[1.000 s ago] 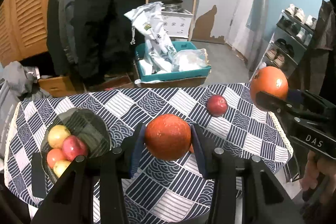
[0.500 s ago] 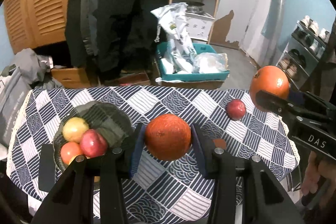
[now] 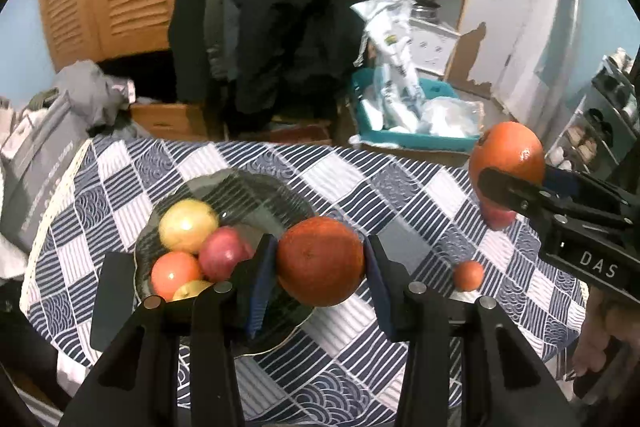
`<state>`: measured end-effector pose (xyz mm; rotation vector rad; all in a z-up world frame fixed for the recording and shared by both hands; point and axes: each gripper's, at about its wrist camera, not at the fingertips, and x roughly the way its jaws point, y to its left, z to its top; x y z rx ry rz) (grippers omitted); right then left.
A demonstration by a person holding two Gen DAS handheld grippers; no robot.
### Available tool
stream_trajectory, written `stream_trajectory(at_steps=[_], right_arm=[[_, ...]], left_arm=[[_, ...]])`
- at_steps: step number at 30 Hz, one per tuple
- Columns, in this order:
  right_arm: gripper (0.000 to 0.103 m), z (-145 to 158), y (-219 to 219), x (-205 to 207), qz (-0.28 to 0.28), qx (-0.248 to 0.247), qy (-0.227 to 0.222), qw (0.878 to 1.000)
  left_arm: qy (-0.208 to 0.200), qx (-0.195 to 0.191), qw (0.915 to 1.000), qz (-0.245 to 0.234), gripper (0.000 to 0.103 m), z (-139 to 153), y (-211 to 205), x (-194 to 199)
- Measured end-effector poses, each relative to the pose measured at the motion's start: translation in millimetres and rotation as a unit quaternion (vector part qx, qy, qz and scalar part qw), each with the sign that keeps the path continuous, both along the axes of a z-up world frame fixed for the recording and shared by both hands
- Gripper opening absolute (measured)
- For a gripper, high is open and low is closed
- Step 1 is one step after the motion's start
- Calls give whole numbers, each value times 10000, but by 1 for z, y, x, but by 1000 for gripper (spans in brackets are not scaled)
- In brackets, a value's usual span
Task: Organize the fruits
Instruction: 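Carry the small orange with the left tool while the right tool carries the large orange to the bowl, then open the left tool over the bowl while the right tool releases the large orange into it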
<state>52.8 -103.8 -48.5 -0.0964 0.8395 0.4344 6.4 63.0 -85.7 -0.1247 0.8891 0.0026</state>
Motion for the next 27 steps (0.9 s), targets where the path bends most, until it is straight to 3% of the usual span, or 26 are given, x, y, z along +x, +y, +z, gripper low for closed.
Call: stream_trajectory(at_steps=[9,18,27], right_arm=[[62,-33,45,21,304,77,350,9989],[62,-67,88,29,740,4,770,9943],[62,-106,117,29,1008,-151,1225,9872]], left_arm=[[296,150,9990,286,45,-33,28,4],[891,-272,9939,583,45,-77,59,13],[1046,-191,9928,553,45,-97,58,15]])
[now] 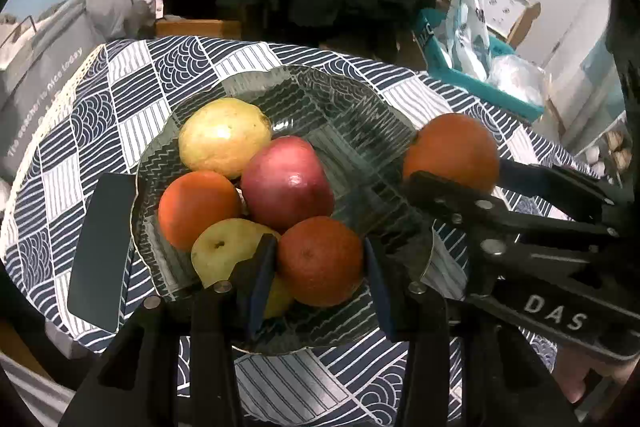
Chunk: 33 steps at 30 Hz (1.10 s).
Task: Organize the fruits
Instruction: 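Open the left tool over the bowl while the right tool releases the large orange into it, then move both tools away from the bowl toward the remaining red apple and orange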
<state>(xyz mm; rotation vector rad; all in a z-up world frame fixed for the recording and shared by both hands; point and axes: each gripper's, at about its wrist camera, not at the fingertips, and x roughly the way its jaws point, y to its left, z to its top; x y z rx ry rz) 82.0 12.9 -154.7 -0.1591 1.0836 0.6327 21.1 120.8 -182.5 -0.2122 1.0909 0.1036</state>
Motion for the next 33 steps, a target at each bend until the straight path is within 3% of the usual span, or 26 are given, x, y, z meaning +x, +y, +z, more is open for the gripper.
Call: stream_trajectory(at_steps=[11,13,16,33], right_arm=[[64,-15,0,7,-36,215,527,9984],[66,-14,-1,8,-29,314,547,9980],[71,-8,-3,10,-54,495,525,9974],[71,25,-27,8,-421,-84,-285,9987]], left_arm=[[-26,32,10000,-46,48,-2,-3,0],[-40,-63,9999,-99,60,-2,-5,1],[-77,23,9999,-91,67,-1,-8,0],[-124,-36,9998,125,69,12,-6,3]])
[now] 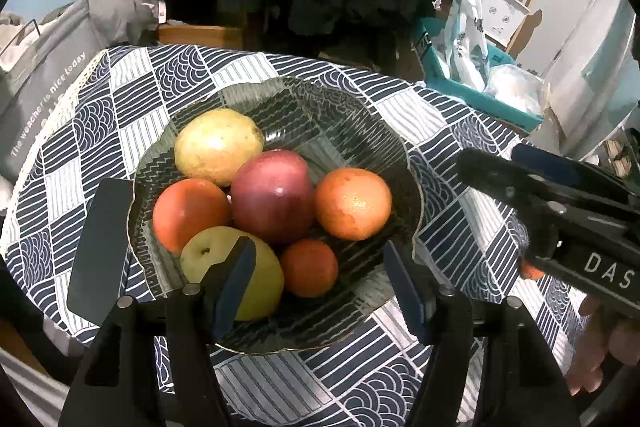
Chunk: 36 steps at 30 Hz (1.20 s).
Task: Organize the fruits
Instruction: 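Move both tools away from the bowl toward the remaining red apple and orange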
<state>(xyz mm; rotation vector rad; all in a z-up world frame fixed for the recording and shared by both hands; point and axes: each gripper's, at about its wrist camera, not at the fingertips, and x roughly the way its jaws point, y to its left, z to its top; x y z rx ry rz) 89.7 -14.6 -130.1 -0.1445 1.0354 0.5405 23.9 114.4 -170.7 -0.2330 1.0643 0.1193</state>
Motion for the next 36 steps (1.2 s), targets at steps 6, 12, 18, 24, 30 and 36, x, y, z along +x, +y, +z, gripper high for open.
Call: stream_trajectory(at_steps=[6,12,18,24,30,36], right_arm=[[71,18,-22,-3,-244,-179,-324,9990],[71,36,-43,-9,-450,-305,-578,9969],[71,54,-59,-19,-563,-364,-857,9941],[71,73,-77,-33,-689,-337,-1045,9916],[71,86,-96,-45,-838,-300,-1157,9893],[72,95,-120,-55,-1046,-285,-1226,9865]], left_arm=[[-156,56,9998,-52,71,14,-10,0],[-278,74,9995,-147,71,27,-20,0],[-447,29,9987,-262,71,45,-32,-3],[-684,-15,9969,-387,72,65,-44,-9],[-862,42,9945,-589,75,83,-60,-14],[-944,60,9924,-787,76,93,-76,-18]])
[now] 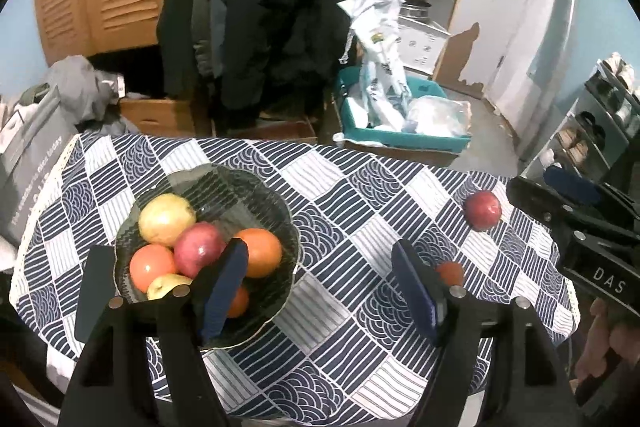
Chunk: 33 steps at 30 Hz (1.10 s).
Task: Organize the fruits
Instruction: 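Move both tools away from the bowl toward the remaining red apple and orange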
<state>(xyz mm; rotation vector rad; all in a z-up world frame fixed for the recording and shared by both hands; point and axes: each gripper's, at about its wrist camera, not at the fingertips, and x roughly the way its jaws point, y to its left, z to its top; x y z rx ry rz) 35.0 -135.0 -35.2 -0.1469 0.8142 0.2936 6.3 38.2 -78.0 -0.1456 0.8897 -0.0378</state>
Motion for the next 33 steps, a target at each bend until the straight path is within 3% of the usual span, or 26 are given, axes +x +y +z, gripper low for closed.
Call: stream_trajectory(at_steps=[33], right_arm=[[74,12,-112,-34,-988,-225,-358,9942]], left_arm=[[-62,382,9953,-889,79,10,-105,1]])
